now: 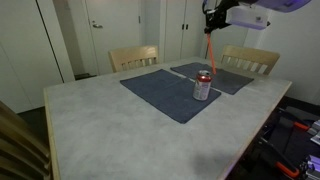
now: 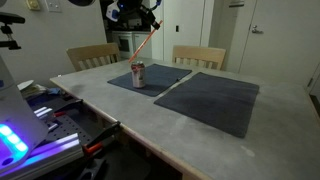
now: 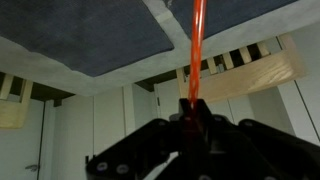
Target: Put the straw in the soda can
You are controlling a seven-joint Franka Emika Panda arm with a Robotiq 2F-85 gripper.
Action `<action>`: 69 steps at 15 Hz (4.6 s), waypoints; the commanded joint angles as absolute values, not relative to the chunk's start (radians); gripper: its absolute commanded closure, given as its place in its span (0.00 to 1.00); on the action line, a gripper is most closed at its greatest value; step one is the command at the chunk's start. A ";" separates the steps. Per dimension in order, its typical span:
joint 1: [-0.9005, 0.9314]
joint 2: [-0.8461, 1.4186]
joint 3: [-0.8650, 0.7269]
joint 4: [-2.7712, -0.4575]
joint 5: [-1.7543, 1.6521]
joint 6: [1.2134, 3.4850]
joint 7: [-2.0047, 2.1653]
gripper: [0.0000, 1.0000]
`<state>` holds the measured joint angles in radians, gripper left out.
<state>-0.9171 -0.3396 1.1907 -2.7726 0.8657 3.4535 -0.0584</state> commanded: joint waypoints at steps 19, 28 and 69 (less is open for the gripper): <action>-1.072 -0.443 1.314 -2.758 0.879 3.454 -0.012 0.98; -1.272 -0.578 1.530 -2.744 0.786 3.441 0.260 0.98; -1.337 -0.646 1.692 -2.756 0.525 3.412 0.525 0.09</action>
<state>-1.3340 -0.6656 1.7106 -2.7607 0.5680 3.4268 0.5092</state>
